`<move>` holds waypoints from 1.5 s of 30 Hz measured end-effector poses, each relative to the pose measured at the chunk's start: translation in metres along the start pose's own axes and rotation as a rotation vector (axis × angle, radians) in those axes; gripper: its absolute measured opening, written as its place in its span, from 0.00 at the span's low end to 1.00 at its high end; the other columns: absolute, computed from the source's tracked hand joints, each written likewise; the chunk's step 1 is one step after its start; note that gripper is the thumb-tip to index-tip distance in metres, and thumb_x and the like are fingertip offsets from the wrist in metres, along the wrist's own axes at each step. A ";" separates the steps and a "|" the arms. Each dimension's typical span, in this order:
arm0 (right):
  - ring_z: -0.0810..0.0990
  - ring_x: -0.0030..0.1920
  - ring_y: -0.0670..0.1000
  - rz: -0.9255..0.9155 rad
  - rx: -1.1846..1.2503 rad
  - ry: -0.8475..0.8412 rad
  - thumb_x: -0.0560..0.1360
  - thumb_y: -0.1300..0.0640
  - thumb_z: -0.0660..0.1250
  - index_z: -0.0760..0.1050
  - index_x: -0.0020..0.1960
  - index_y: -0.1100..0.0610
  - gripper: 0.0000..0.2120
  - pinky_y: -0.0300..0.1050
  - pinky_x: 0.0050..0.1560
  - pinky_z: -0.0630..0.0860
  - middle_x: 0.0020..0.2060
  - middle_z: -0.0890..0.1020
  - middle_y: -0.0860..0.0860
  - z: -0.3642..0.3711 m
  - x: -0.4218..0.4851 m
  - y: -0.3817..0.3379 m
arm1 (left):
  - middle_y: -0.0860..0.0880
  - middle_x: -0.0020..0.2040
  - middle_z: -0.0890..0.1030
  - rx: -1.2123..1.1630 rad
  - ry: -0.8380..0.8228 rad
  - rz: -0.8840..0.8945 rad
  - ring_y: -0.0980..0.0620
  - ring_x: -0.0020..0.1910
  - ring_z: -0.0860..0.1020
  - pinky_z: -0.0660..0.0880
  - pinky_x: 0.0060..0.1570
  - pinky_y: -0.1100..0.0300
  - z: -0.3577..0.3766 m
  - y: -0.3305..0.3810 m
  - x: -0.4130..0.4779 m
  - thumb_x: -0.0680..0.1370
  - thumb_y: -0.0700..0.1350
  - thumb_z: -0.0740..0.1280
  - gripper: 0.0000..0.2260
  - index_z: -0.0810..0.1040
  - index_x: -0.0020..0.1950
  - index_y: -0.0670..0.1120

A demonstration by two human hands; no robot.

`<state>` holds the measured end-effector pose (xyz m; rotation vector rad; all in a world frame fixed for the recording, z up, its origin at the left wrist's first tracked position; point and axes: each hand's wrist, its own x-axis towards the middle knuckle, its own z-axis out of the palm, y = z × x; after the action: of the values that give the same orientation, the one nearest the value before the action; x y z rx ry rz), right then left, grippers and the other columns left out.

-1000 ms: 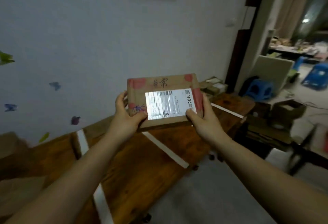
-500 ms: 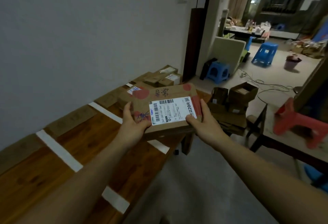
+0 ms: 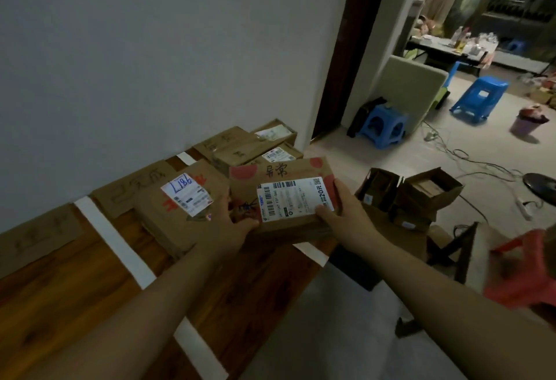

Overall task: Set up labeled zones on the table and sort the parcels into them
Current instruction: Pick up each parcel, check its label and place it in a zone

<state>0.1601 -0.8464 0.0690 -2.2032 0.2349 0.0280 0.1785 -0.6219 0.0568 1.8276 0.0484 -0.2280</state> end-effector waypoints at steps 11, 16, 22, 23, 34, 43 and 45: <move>0.73 0.64 0.50 -0.230 -0.131 -0.314 0.76 0.47 0.67 0.52 0.77 0.44 0.35 0.47 0.58 0.75 0.66 0.71 0.48 -0.028 0.181 0.058 | 0.48 0.68 0.71 -0.262 0.398 -0.196 0.50 0.61 0.74 0.72 0.63 0.50 0.095 0.012 0.068 0.75 0.34 0.67 0.38 0.49 0.77 0.52; 0.76 0.62 0.50 -0.291 -0.140 -0.465 0.66 0.33 0.63 0.54 0.74 0.36 0.39 0.55 0.59 0.77 0.64 0.73 0.48 -0.057 0.225 0.097 | 0.48 0.70 0.68 -0.244 0.543 -0.279 0.48 0.65 0.72 0.78 0.49 0.61 0.160 0.018 0.075 0.75 0.37 0.69 0.37 0.52 0.76 0.54; 0.73 0.62 0.49 -0.277 -0.127 -0.543 0.72 0.40 0.65 0.54 0.72 0.33 0.33 0.58 0.65 0.72 0.65 0.72 0.47 -0.084 0.235 0.133 | 0.47 0.69 0.67 -0.172 0.544 -0.305 0.48 0.64 0.71 0.76 0.58 0.50 0.209 0.008 0.078 0.72 0.39 0.71 0.36 0.58 0.74 0.55; 0.73 0.63 0.49 -0.269 -0.129 -0.549 0.72 0.41 0.66 0.54 0.72 0.33 0.33 0.58 0.65 0.72 0.65 0.71 0.47 -0.087 0.237 0.140 | 0.48 0.68 0.68 -0.171 0.524 -0.300 0.49 0.63 0.72 0.76 0.58 0.51 0.215 0.008 0.079 0.73 0.38 0.71 0.35 0.58 0.74 0.54; 0.64 0.71 0.57 -0.289 -0.292 -0.640 0.77 0.40 0.61 0.49 0.78 0.41 0.34 0.52 0.70 0.63 0.73 0.58 0.54 -0.108 0.267 0.210 | 0.51 0.71 0.68 0.095 0.468 -0.290 0.54 0.67 0.68 0.68 0.67 0.56 0.287 -0.015 0.111 0.78 0.42 0.65 0.29 0.56 0.76 0.49; 0.48 0.76 0.62 -0.356 -0.477 -0.694 0.76 0.33 0.57 0.48 0.77 0.39 0.34 0.61 0.75 0.52 0.78 0.47 0.55 -0.090 0.318 0.179 | 0.49 0.78 0.38 0.606 0.337 -0.482 0.45 0.77 0.41 0.47 0.74 0.48 0.272 -0.019 0.152 0.75 0.55 0.68 0.45 0.35 0.76 0.54; 0.42 0.77 0.60 -0.405 -0.610 -0.668 0.74 0.30 0.56 0.49 0.77 0.40 0.37 0.63 0.75 0.47 0.78 0.44 0.54 -0.094 0.321 0.161 | 0.50 0.77 0.36 0.674 0.290 -0.536 0.44 0.76 0.37 0.45 0.74 0.44 0.254 -0.007 0.153 0.73 0.62 0.66 0.44 0.36 0.76 0.58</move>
<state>0.4401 -1.0658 -0.0360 -2.6439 -0.6715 0.6727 0.2943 -0.8767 -0.0404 2.4813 0.7483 -0.3824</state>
